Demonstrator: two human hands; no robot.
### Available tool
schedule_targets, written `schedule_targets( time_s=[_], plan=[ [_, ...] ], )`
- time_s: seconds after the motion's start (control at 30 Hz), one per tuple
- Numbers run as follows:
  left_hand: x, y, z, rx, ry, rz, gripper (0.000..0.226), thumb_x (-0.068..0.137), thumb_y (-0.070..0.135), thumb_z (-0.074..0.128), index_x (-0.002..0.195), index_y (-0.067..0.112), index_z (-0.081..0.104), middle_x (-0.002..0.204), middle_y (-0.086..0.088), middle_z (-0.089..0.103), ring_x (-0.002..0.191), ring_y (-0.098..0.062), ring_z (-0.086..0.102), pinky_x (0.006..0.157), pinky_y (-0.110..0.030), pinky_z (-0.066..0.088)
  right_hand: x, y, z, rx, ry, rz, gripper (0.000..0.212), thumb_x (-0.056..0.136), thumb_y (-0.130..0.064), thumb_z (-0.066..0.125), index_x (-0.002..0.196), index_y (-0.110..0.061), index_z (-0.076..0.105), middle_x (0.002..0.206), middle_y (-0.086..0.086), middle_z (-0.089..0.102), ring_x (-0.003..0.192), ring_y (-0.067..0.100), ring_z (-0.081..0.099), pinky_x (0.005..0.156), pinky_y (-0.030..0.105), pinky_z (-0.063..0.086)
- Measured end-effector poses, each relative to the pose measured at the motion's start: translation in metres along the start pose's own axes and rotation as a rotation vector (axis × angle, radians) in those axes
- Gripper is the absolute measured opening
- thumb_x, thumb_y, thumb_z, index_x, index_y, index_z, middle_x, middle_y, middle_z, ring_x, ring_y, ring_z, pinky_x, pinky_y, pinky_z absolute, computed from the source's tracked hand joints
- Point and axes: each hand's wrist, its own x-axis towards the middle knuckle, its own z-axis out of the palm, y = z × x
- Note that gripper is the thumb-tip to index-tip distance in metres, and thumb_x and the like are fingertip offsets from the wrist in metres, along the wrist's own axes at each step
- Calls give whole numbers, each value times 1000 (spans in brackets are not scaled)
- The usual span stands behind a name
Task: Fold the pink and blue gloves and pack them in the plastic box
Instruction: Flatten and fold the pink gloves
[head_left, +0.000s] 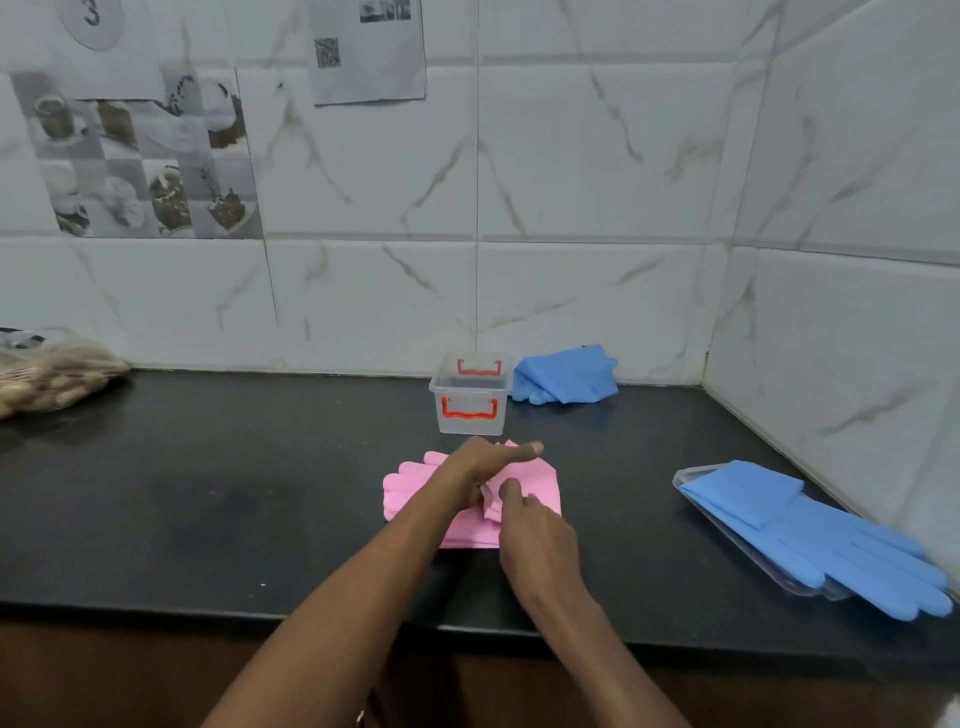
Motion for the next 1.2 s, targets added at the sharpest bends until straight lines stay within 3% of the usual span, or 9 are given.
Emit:
schedule_targets(
  time_s=[0.13,0.3,0.47,0.6,0.73,0.83,0.97,1.1,1.2],
  plan=[
    [14,-6,14,167,157,83,67,79,34,78,131,4,49,131,-12,57,110,-27,56,79,-33,45,-1,7,-1,13,-75,-19,42,91,-6,49,131,-15,50,129,9,55,114,26,51,95,38,42],
    [18,-4,27,366,274,283,29,92,5,54,120,0,60,125,-16,62,112,-27,59,82,-26,42,-1,13,-5,-45,-246,-92,56,92,-2,48,144,-21,41,150,8,38,138,28,32,117,45,20],
    [21,-9,19,238,172,217,46,93,-7,37,129,8,61,144,-9,50,135,-28,41,109,-39,34,-4,21,-6,-123,-337,-148,70,89,0,49,151,-22,26,159,6,22,146,27,18,120,44,11],
    [19,-7,23,301,157,244,47,93,-4,35,132,8,56,144,-10,49,133,-26,43,105,-36,36,-14,23,-3,120,-254,-124,63,95,-12,42,153,-24,19,162,1,13,149,18,7,121,39,1],
    [16,-18,32,239,272,282,47,90,-1,39,136,5,49,142,-12,49,127,-26,48,99,-31,38,-15,32,-18,475,71,241,48,97,-13,44,145,-13,40,153,5,37,141,17,33,117,31,26],
    [18,-19,29,309,360,354,36,91,1,50,127,4,55,134,-14,54,120,-26,52,92,-29,41,-11,50,-28,432,38,357,43,97,-12,48,140,-9,48,148,8,45,136,20,42,113,32,33],
    [19,-14,21,370,368,383,36,88,-7,56,123,0,64,128,-14,62,116,-27,58,99,-32,48,-13,54,-28,464,-50,242,42,98,-15,48,140,-20,50,151,4,41,139,18,38,114,35,33],
    [19,-14,13,333,370,341,29,83,-8,61,111,0,66,114,-15,65,101,-24,62,85,-34,56,-12,48,-18,250,-201,95,44,101,-15,41,140,-33,48,159,2,25,146,23,23,119,37,21],
    [12,-15,12,526,451,481,39,83,-4,65,121,3,57,122,-14,56,109,-26,58,86,-30,50,-11,48,-16,160,-219,77,45,101,-13,38,139,-34,49,161,3,19,145,26,24,118,38,20]
  ],
)
